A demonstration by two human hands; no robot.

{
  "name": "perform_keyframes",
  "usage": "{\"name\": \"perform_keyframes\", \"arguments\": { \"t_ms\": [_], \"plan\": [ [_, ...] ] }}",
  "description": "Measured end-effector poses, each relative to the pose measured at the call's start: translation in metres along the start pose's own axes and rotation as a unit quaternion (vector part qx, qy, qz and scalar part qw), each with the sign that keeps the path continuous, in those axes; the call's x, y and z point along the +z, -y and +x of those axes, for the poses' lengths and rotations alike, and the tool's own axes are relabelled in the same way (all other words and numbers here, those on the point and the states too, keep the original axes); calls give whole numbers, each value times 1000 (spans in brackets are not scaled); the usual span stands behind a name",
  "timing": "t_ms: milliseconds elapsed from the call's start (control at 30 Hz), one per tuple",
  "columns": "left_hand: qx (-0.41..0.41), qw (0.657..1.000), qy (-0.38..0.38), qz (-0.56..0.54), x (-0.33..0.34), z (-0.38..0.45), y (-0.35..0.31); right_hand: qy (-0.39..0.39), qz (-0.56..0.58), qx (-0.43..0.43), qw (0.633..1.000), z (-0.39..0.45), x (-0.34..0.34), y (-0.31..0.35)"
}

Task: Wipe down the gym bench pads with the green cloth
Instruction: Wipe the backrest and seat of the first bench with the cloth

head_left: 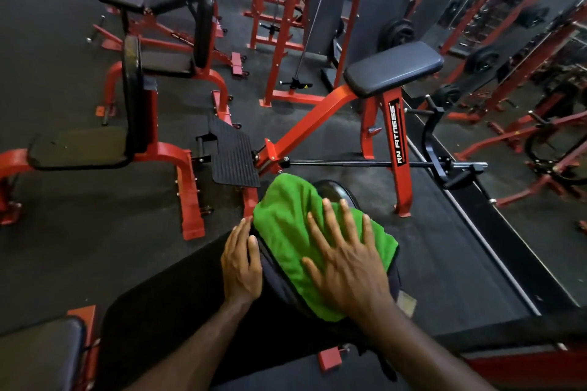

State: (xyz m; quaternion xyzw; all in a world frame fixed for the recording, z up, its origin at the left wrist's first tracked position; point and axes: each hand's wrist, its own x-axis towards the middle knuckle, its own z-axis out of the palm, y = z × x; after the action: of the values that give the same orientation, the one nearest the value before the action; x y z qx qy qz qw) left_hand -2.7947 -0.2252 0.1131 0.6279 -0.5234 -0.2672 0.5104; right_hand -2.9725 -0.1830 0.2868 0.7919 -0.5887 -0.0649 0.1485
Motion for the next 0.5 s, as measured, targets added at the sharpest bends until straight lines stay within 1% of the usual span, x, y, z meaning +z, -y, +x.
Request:
{"name": "perform_keyframes", "arguments": {
  "t_ms": [67,133,233,333,400,433,500],
  "plan": [
    [-35,999,-3,-2,2,-1,2,1,-8,-45,999,1,2,-3],
    [-46,999,9,12,2,0,3,11,-27,-49,998,28,3,-2],
    [-54,996,68,18,-6,5,12,34,-33,-6,999,61,13,23],
    [-53,991,123,10,-21,6,25,26,-17,-37,999,41,31,51],
    [-47,992,116,24,-30,1,37,30,-15,-82,996,12,36,57],
    [-57,992,107,26,-35,-2,43,41,-17,-95,995,7,36,56],
    [-80,991,103,34,-39,-10,46,38,-31,-87,995,19,33,48]
  ]
}}
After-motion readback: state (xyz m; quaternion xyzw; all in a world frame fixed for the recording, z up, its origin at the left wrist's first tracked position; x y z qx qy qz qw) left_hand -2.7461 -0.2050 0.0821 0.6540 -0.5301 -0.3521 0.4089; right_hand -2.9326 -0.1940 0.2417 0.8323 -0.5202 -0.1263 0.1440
